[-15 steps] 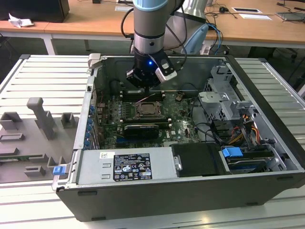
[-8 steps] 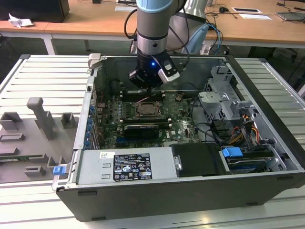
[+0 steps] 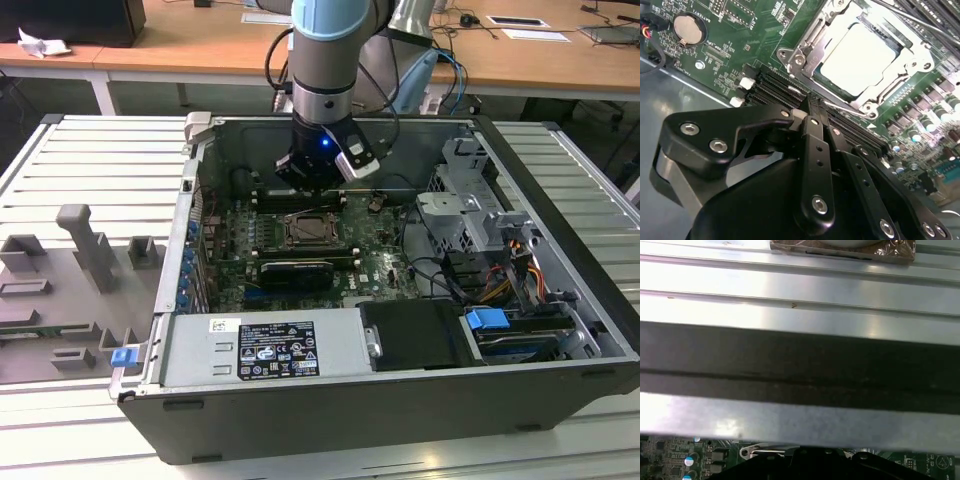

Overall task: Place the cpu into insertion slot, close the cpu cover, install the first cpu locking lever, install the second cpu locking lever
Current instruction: 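Install the first cpu locking lever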

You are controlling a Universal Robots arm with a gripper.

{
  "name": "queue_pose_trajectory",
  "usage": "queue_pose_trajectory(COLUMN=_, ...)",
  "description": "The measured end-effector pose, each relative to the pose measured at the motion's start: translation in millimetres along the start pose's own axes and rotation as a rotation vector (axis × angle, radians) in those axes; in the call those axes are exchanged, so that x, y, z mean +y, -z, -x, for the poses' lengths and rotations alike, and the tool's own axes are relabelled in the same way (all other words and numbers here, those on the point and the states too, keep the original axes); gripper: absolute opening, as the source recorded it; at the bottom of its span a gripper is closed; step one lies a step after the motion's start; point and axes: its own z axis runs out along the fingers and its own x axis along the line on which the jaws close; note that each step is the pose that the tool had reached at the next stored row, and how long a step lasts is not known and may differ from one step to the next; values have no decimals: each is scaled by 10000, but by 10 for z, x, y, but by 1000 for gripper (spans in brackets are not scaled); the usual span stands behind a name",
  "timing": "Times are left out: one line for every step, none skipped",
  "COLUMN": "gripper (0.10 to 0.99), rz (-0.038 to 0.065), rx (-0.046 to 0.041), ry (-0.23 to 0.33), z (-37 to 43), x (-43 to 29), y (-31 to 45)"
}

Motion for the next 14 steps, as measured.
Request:
queue_pose_trajectory(gripper=106, rz=0, rx=0, ry=0, z=13, x=-2, y=-19)
queue_pose_trajectory(gripper=106, rz=0, rx=0, ry=-1, z=23, x=-4, y=-34)
queue_pose_trajectory(gripper=106, rz=1, rx=0, ry=-1, z=31, x=-5, y=-42)
queue_pose_trajectory(gripper=106, rz=0, rx=0, ry=0, z=37, x=-6, y=-46)
queue_pose_trajectory(gripper=106, rz=0, rx=0, ry=-1, z=43, x=-7, y=-49)
queue_pose_trajectory(gripper=106, rz=0, rx=0, ry=0, z=46, x=-7, y=-52)
queue_pose_trajectory(gripper=106, rz=0, rx=0, ry=-1, z=50, x=-8, y=-56)
queue_pose_trajectory(gripper=106, rz=0, rx=0, ry=0, z=55, x=-9, y=-61)
queue_pose_trajectory(gripper=106, rz=-1, rx=0, ry=0, z=57, x=-9, y=-64)
queue_pose_trajectory(gripper=106, rz=-10, rx=0, ry=-1, z=58, x=-10, y=-69)
queue_pose_trajectory(gripper=106, rz=-24, rx=1, ry=-2, z=58, x=-10, y=-74)
queue_pose_trajectory(gripper=106, rz=-36, rx=3, ry=-1, z=59, x=-11, y=-78)
queue_pose_trajectory(gripper=106, rz=-48, rx=3, ry=1, z=60, x=-12, y=-83)
queue_pose_trajectory(gripper=106, rz=-84, rx=9, ry=3, z=60, x=-13, y=-89)
